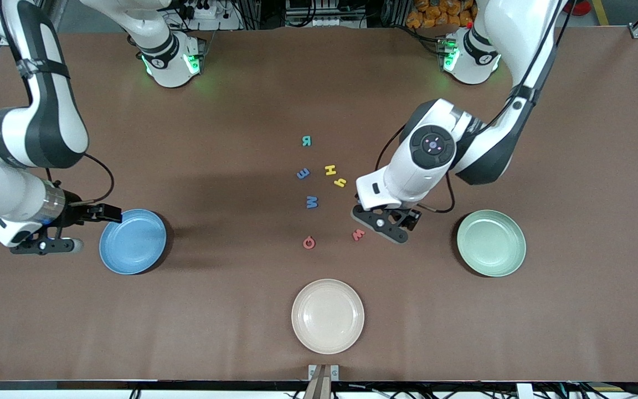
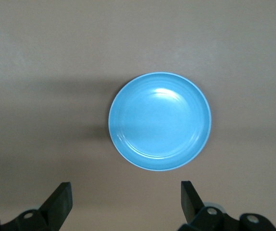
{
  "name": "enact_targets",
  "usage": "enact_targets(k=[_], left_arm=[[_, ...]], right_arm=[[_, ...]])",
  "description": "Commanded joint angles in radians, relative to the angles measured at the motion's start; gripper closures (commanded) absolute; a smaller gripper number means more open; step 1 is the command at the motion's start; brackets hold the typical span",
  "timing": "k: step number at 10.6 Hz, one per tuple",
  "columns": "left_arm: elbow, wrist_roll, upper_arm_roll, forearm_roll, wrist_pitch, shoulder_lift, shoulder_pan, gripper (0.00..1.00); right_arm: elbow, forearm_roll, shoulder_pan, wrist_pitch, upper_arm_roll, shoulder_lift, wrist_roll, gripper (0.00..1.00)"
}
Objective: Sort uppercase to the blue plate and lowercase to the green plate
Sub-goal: 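Lower the left gripper and grasp the pink lowercase w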
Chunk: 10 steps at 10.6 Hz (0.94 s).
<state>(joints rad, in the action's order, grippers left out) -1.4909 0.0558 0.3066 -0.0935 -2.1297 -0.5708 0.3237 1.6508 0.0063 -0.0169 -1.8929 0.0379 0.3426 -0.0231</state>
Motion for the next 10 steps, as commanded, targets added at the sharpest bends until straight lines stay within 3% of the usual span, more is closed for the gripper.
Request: enact_targets(k=[1,5,10], left_arm=[[0.029,-0.016,-0.009,-0.025,-0.111,-0.096,0.026,0.00],[0.029,-0.052,-0.041,-0.168,-0.234,-0.194,0.077,0.00],[0.057,-0.119,-0.041,-0.169,-0.240,-0.268,0.081,0.00]], right_arm=[[-0.025,0.008,0.003,0.041,0.008,-0.008,0.000,0.00],[-0.026,0.008,0.025,0.012,0.010,-0.001,0.005,0.00],[-0.025,0.008,0.018,-0.012,0.008,0.018,0.005,0.00]])
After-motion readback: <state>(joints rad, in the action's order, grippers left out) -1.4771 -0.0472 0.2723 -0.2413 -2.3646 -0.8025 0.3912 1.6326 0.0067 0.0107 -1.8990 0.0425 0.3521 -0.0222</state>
